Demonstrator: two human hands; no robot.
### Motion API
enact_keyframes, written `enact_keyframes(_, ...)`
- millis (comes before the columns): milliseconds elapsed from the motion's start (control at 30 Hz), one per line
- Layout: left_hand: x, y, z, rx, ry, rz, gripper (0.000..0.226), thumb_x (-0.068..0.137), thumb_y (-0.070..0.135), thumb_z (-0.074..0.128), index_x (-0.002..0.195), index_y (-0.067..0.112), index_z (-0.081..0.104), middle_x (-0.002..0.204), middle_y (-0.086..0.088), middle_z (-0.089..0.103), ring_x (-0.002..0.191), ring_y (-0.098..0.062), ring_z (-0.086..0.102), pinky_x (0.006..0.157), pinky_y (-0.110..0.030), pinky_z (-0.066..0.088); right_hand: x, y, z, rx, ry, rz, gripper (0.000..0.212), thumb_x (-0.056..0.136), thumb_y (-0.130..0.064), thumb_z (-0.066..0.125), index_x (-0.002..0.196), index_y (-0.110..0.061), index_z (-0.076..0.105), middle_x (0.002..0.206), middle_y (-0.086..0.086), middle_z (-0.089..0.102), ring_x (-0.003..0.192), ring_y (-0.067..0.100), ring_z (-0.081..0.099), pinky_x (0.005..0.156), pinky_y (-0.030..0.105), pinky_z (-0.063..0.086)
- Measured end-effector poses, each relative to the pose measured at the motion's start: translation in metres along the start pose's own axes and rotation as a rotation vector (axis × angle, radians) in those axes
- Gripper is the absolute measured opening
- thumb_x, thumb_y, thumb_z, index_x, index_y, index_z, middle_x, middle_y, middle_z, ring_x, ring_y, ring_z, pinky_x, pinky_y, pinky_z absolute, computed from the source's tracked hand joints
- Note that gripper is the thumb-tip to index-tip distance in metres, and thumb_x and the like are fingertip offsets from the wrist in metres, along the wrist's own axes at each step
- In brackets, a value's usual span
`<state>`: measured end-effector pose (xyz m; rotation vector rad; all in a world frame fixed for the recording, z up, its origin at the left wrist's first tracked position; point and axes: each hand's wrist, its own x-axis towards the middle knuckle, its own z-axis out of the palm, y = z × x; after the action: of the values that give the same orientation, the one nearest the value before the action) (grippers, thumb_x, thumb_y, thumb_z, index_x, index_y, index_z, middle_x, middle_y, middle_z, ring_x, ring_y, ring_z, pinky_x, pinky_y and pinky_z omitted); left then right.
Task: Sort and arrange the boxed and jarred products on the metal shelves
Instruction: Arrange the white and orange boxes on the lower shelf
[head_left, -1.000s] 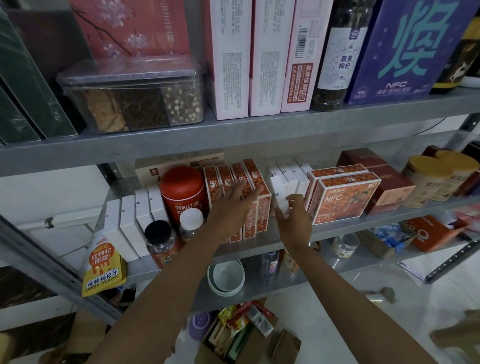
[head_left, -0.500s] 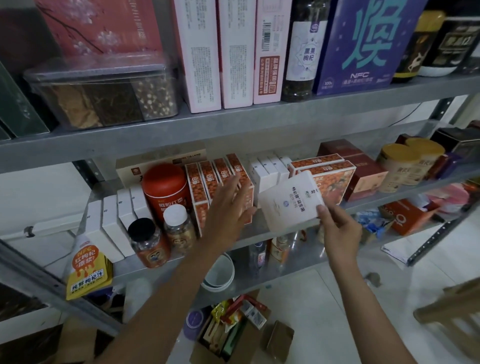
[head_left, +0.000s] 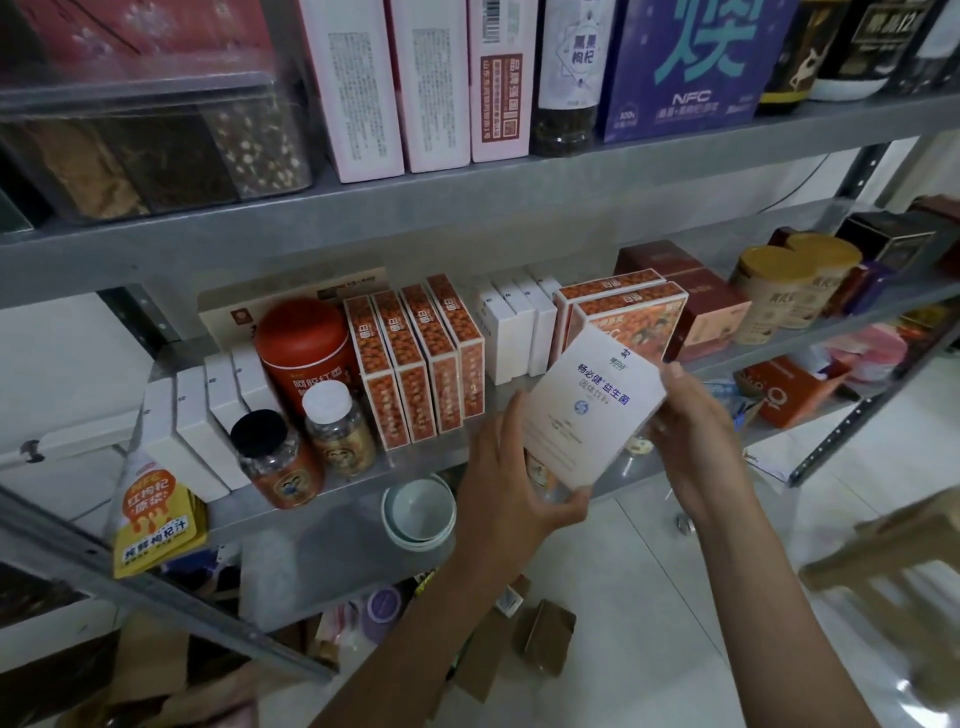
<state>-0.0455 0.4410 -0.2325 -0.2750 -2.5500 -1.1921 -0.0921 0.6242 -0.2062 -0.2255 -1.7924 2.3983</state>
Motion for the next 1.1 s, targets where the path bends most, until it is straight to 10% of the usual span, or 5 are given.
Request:
enact_keyframes(200, -0.018, 0.017, -0.002, -0.235, -0.153, -0.255, 0.104, 0.059, 0.059, 0.074, 0.146, 0.032, 0.023, 0.143, 0.007, 0.043, 0.125, -0.012, 0.044, 0.102, -0.039, 0.049, -0.008, -0.003, 0.006, 0.409, -0.289, 0.244, 0.078, 0.085, -0.056, 0.052, 0.150, -0.017, 0.036, 0.149, 0.016, 0.044, 0.138, 0.035, 0.040, 0.112, 0.052, 0.032)
enact_keyframes(667, -0.036, 0.028, -0.004, -0.451, -0.214, -0.414, 0.091, 0.062, 0.060, 0.071, 0.139, 0.032, 0.031, 0.137, 0.010, 0.040, 0.125, -0.010, 0.043, 0.100, -0.035, 0.050, -0.012, 0.002, 0.031, 0.323, -0.210, 0.303, 0.055, 0.080, -0.055, 0.058, 0.123, -0.022, 0.060, 0.115, 0.011, 0.069, 0.103, 0.026, 0.066, 0.091, 0.043, 0.051)
enact_keyframes(900, -0.026, 0.022, -0.014, -0.657, -0.127, -0.519, 0.085, 0.044, 0.062, 0.069, 0.120, 0.030, 0.049, 0.118, 0.009, 0.059, 0.102, -0.008, 0.062, 0.076, -0.024, 0.059, -0.017, 0.001, 0.028, 0.272, -0.443, 0.371, 0.101, 0.058, -0.049, 0.086, 0.142, -0.011, 0.045, 0.129, 0.019, 0.054, 0.125, 0.039, 0.049, 0.112, 0.056, 0.032)
enact_keyframes(1100, -0.023, 0.021, -0.017, -0.573, -0.297, -0.590, 0.054, 0.066, 0.058, 0.055, 0.114, 0.034, 0.051, 0.124, 0.003, 0.062, 0.109, -0.014, 0.062, 0.086, -0.026, 0.056, -0.017, 0.004, 0.032, -0.011, -0.284, 0.325, 0.052, 0.065, -0.045, 0.076, 0.108, -0.018, 0.063, 0.099, 0.008, 0.071, 0.092, 0.023, 0.072, 0.084, 0.035, 0.058)
